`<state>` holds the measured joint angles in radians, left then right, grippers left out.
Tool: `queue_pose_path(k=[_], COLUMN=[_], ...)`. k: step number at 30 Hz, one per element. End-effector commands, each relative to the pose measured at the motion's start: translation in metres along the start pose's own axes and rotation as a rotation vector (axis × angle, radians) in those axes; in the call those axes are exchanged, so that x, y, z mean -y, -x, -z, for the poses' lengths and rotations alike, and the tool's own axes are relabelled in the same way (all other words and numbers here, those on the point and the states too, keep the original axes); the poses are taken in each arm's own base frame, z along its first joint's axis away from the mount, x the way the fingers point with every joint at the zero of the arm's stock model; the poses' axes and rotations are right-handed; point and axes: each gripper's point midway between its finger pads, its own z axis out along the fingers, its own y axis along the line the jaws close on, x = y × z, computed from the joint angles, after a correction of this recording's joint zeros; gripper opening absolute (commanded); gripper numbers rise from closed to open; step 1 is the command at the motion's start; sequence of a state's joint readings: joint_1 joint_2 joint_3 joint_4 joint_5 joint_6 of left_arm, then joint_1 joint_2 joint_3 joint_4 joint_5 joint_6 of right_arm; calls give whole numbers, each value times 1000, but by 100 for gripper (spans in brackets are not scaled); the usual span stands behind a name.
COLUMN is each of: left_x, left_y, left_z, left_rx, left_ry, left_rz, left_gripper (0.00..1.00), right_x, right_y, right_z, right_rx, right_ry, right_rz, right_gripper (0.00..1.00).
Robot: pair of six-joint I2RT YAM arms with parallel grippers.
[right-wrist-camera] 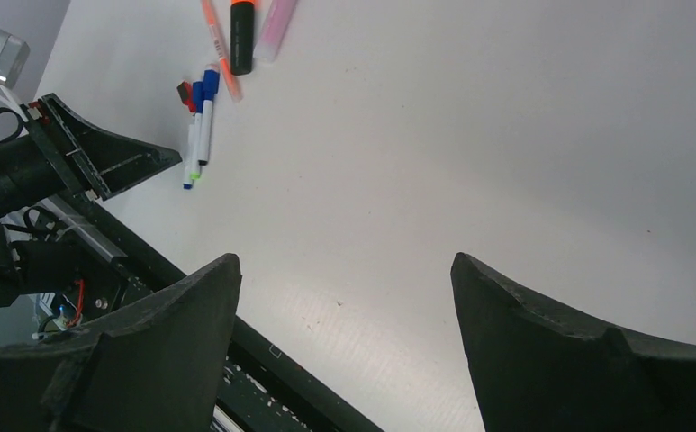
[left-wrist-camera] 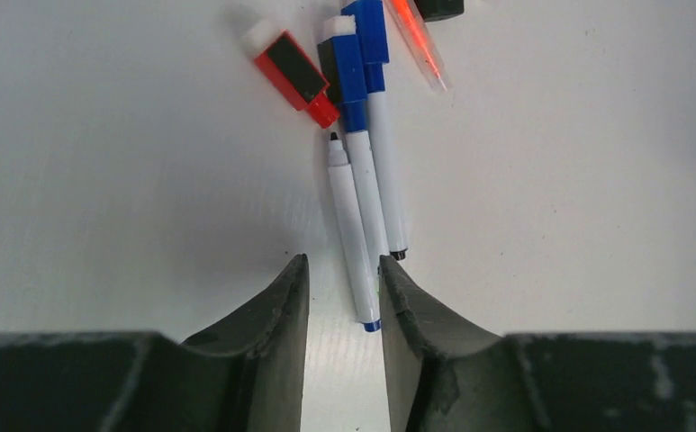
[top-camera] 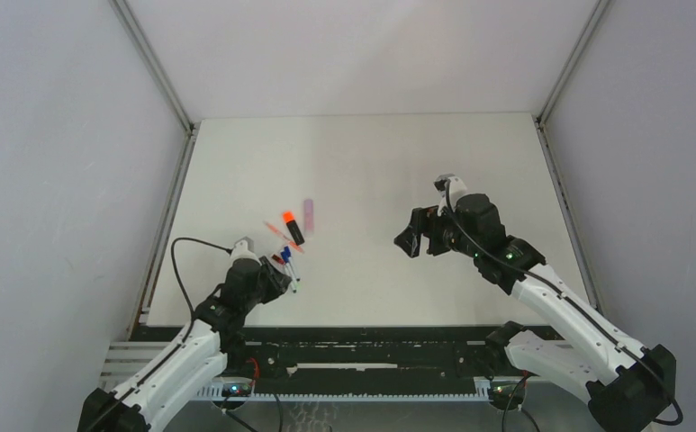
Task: Insert the pens into the pen caps
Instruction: Place the pen at the center of the board, then pick up the pen cap from the center of the board.
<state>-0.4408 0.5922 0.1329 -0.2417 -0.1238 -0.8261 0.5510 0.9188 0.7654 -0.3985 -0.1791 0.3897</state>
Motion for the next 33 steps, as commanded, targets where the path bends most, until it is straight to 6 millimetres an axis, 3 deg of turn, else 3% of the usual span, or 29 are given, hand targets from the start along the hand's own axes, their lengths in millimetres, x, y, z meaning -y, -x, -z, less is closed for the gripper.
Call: queue_pose_path(k=[1,5,9,16,20,26,29,33], left_x=[16,17,22,44,53,48,37,13], left_y=[18,23,36,89,119,132,131,134], left_z=[-1,0,4,12,9,4,4,13], left_rx=[61,84,136,264,325,350,362,439], left_ry=[-59,-64,-81,-80,-82,-60,-19,66], left_rz=[5,5,-28,-177,-175,-133,-114,-75], left_gripper=[39,50,68,94,96,93,85,80], right_x=[-3,-1,1,23,39,49,41,14], right_y=[10,9,9,20,25,24,26,20], right_z=[2,1,-1,-11,-16,-18,-17,-26], right_rx=[44,44,48,81,95,103,111,102], right_ry=[26,21,15,-57,-70,-61,-38,-4], right_rz=[-19,-25,-22,8,-4,-32,-35,-33], right_gripper=[84,84,84,87,87,87,83,71])
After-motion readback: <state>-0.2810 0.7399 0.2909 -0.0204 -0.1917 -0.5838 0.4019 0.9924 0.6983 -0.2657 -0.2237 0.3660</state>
